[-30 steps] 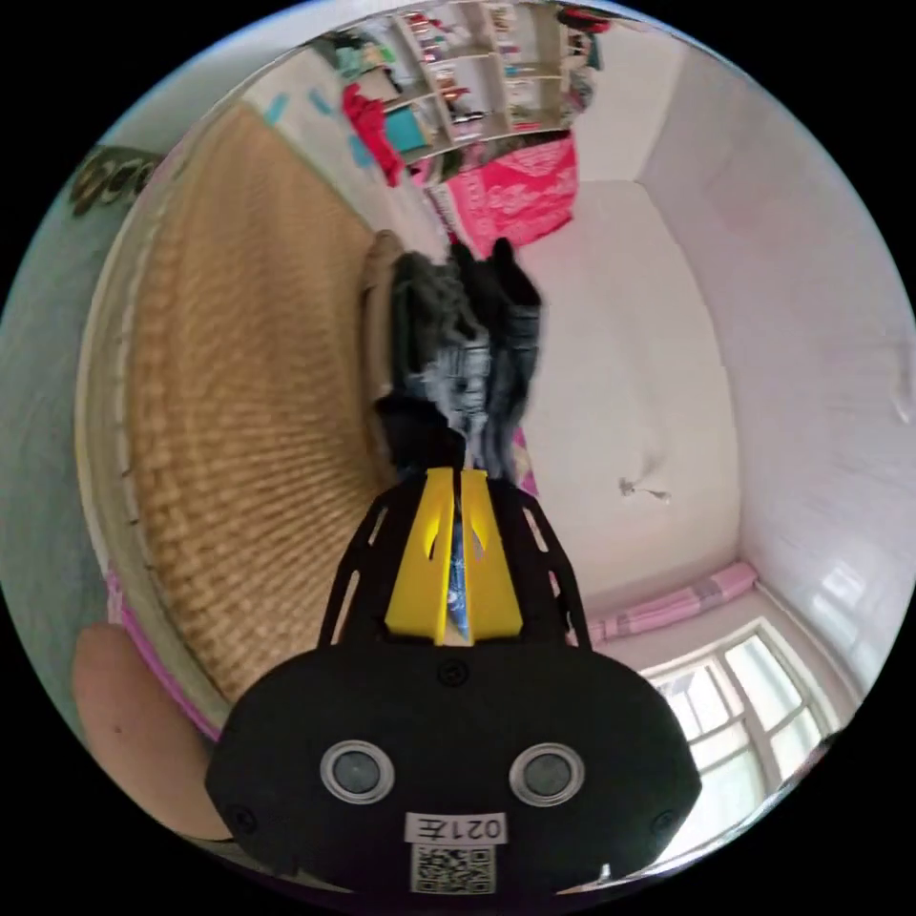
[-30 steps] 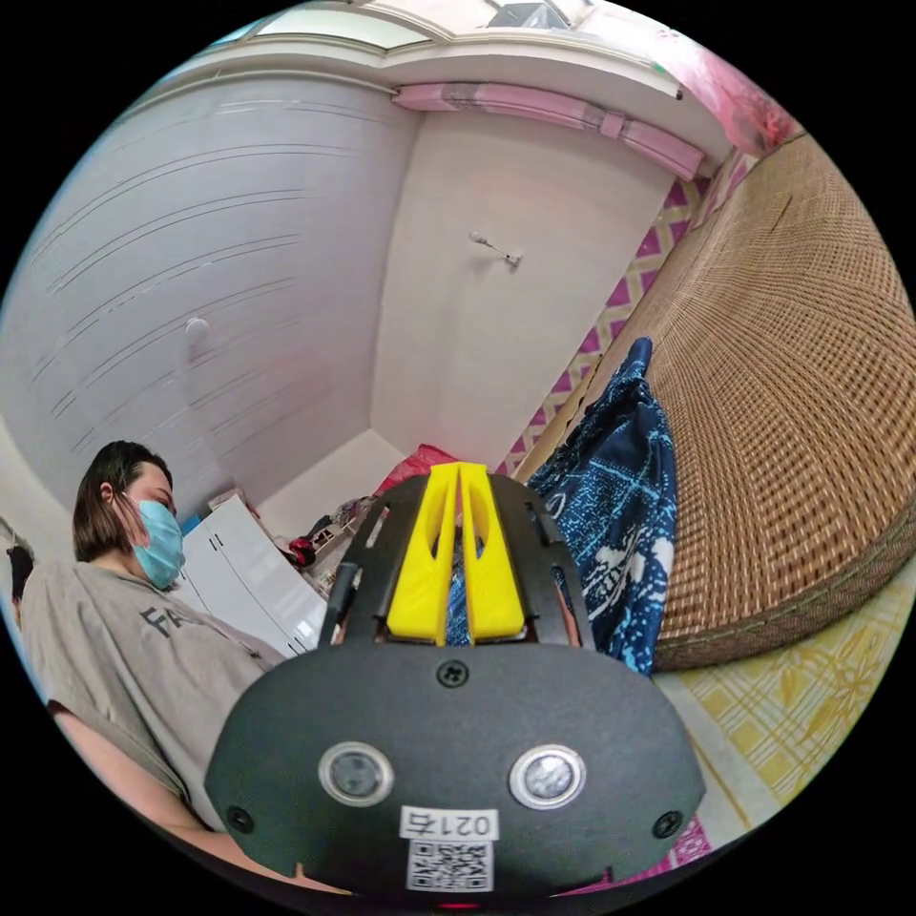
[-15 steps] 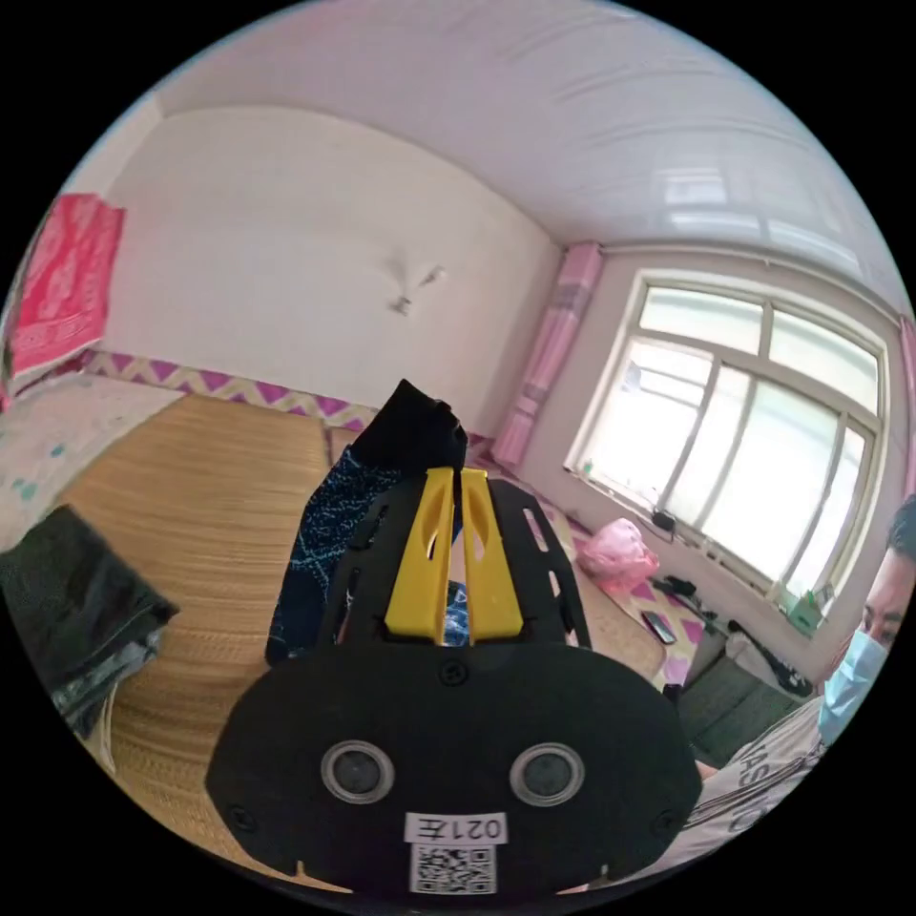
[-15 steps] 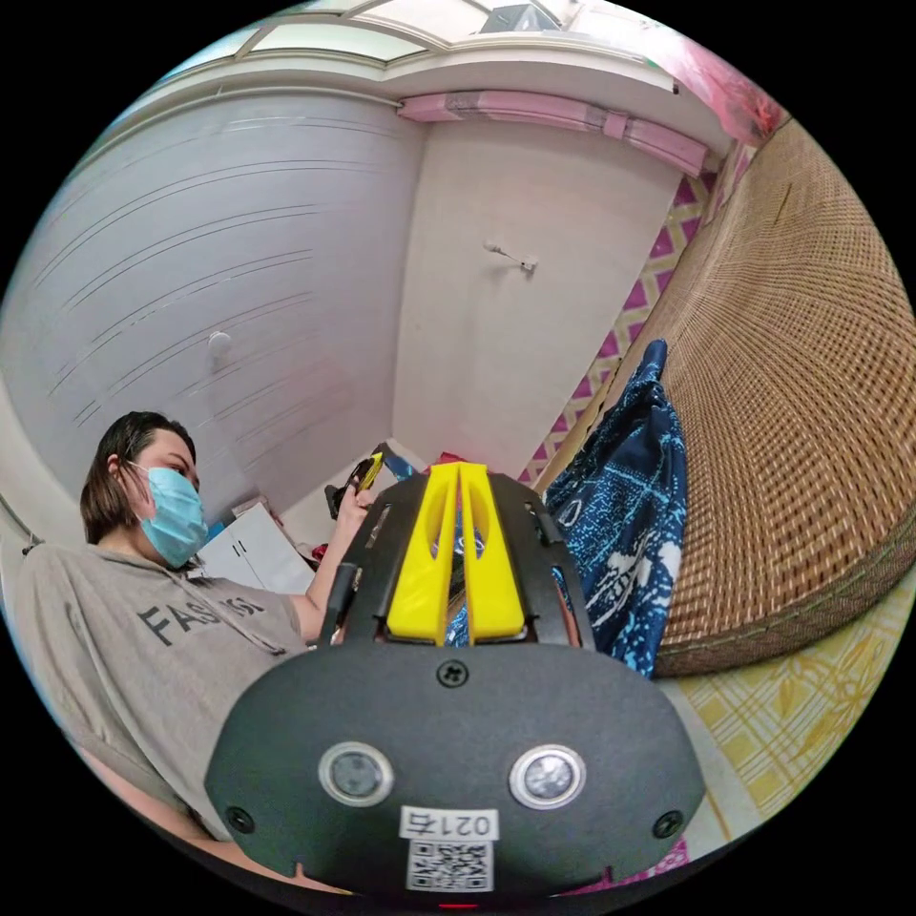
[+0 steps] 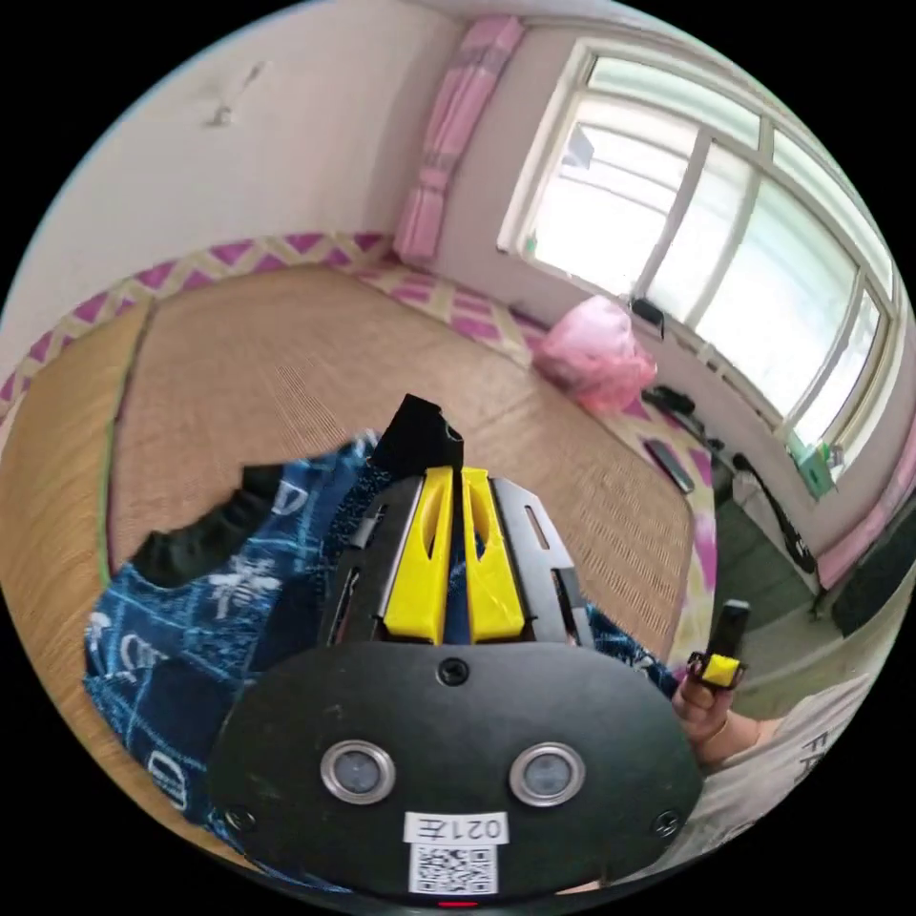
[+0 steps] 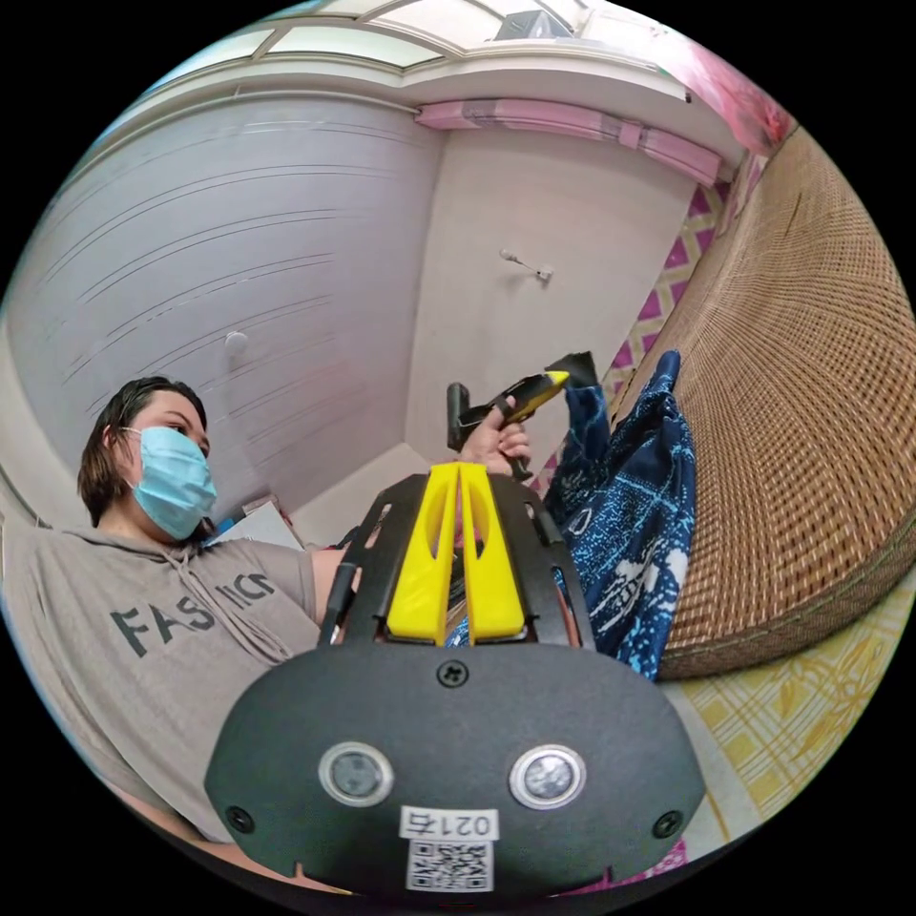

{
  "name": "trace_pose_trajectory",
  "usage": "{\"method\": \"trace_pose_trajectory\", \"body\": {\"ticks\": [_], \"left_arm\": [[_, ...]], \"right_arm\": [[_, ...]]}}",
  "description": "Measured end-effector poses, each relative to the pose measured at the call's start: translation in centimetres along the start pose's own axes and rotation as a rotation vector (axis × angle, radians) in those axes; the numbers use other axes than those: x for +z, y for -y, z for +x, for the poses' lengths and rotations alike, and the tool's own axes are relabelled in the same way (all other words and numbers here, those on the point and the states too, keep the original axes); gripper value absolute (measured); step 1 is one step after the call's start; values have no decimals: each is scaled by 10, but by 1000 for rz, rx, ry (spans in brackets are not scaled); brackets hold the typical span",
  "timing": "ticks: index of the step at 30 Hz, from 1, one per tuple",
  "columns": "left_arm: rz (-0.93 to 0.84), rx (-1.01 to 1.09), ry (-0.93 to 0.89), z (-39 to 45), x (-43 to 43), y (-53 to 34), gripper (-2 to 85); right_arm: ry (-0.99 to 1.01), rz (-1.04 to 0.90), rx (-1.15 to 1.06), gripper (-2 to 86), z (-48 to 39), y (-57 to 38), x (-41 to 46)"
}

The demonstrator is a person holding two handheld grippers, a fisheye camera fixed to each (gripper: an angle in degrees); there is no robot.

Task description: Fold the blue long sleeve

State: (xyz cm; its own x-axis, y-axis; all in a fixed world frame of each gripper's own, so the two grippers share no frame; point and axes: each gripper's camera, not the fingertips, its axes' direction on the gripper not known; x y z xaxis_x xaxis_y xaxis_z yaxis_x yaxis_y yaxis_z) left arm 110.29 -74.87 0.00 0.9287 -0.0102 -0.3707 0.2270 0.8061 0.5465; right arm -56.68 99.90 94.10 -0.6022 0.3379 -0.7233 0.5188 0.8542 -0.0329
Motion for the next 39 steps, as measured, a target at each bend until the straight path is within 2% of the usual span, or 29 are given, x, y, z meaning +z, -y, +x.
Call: {"method": "trace_pose_trajectory", "body": {"ticks": [2, 4, 9, 12, 17, 19, 22, 24, 28, 31, 35, 39], "left_arm": [[-160, -30, -201, -22, 65, -9, 31], [-181, -79, -360, -40, 82, -17, 70], [27, -208, -607, -101, 35, -37, 106], [89, -208, -559, -128, -24, -63, 92], [-20, -39, -305, -107, -138, -161, 78], [-43, -22, -261, -93, -170, -208, 72], [-51, -54, -237, -73, -214, -283, 67], [-62, -85, -225, -64, -232, -322, 66], [-48, -185, -187, -50, -264, -397, 68], [-17, -288, -145, -45, -287, -441, 87], [-25, -416, -105, -44, -306, -490, 111], [8, -505, -174, -45, -313, -522, 105]], "right_arm": [[0, 1, -1, -6, 0, -3, 2], [-1, 2, -1, -6, 0, -6, 4], [-3, 6, -1, -6, -1, -11, 11], [-7, 8, 5, -6, -1, -12, 16], [-44, 1, 22, -6, -2, -9, 28], [-76, -21, 24, -6, -3, -6, 36], [-180, -84, -55, -6, -20, 1, 57], [-346, -162, -113, -6, -37, 7, 86], [-350, -148, -126, -6, -73, 31, 111], [-458, -165, -116, -4, -108, 64, 107], [-665, -455, -55, 9, -107, 102, 95], [-696, -699, 91, 82, -72, 114, 72]]}}
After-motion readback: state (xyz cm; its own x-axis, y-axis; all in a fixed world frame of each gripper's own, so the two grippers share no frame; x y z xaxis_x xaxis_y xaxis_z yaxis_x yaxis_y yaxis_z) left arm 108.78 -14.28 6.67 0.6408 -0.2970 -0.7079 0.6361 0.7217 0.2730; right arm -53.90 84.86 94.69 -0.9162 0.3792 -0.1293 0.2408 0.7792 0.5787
